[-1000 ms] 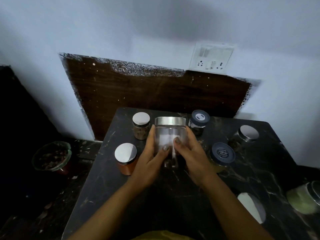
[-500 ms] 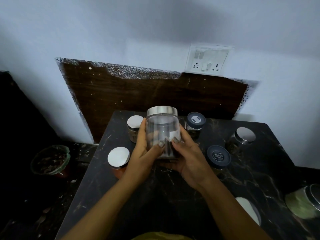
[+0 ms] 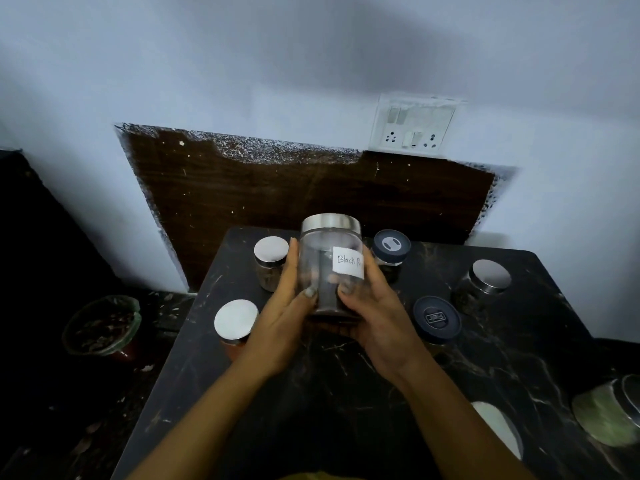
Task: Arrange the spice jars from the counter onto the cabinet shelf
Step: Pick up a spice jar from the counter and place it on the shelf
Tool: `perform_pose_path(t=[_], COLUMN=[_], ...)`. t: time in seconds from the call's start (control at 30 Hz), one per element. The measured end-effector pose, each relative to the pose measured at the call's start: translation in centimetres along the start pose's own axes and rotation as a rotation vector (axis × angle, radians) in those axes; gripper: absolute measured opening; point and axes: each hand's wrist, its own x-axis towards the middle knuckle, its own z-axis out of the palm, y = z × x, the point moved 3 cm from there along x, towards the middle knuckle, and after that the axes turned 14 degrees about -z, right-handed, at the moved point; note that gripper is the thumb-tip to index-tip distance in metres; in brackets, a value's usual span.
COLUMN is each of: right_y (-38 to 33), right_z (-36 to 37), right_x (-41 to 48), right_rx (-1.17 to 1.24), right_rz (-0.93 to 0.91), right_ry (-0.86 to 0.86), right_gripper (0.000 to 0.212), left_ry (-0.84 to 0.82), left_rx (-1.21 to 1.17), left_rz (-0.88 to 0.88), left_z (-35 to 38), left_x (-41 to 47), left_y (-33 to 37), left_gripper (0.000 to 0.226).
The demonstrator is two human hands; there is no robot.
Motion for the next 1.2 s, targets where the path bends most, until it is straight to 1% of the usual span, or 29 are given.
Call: perform_pose_path(t=[0.07, 0.13, 0.2, 0.27, 0.33, 0.4, 0.5, 0.57, 0.67, 0.8, 0.93, 1.0, 1.2], right_y=[0.1, 0.0, -0.2, -0.2, -0.2, -0.2, -0.4, -0.6, -1.6, -3.6, -4.9, -5.2, -5.9], right_z=[-0.2, -0.3, -0.2, -0.1, -0.1, -0.3, -0.9, -1.2, -1.1, -0.9, -0.7, -0.5, 0.1], right_x=[-0.2, -0.3, -0.3, -0.3, -0.2, -0.3, -0.5, -0.5, -0.4, 0.1, 0.6, 0.6, 0.2], right_rx=[-0.047, -0.061, -0.022, -0.001, -0.027, -0.07, -0.143, -0.185, -0.293, -0.471, -0.584, -0.61, -0.589], right_rz=[-0.017, -0.032, -0.028, -0.013, -0.007, -0.005, -0.029, -0.046, -0.067, -0.068, -0.067, -0.074, -0.099], right_ry=[0.013, 0.01, 0.015, 0.022, -0.008, -0.04, -0.068, -0.087, -0.164, -0.29, -0.341, -0.348, -0.347], right_gripper=[0.083, 0.081, 0.078, 0.083, 0.084, 0.085, 0.091, 0.093, 0.098, 0.105, 0.106, 0.105, 0.104], left_ry=[0.014, 0.022, 0.013, 0.012, 0.009, -0.013, -0.054, -0.047, -0.026, 0.008, 0.038, 0.04, 0.025], left_rx=[0.101, 0.142, 0.104, 0.077, 0.102, 0.176, 0.301, 0.333, 0.366, 0.395, 0.46, 0.492, 0.505], left_rz=[0.016, 0.053, 0.061, 0.059, 0.061, 0.058, 0.055, 0.065, 0.083, 0.106, 0.147, 0.162, 0.18], left_z=[0.3, 0.3, 0.1, 0.2, 0.2, 0.2, 0.2, 0.1, -0.2, -0.7, -1.0, -1.0, -1.3], left_x=[-0.1, -0.2, -0.3, -0.5, -0.7, -0.9, -0.9, -0.9, -0.9, -0.8, -0.8, -1.0, -1.4], left_y=[0.3, 0.7, 0.7, 0.7, 0.6, 0.8, 1.2, 1.4, 1.8, 2.7, 3.6, 4.0, 4.4], left_gripper=[0.078, 0.086, 0.081, 0.074, 0.073, 0.081, 0.097, 0.093, 0.087, 0.088, 0.087, 0.086, 0.083])
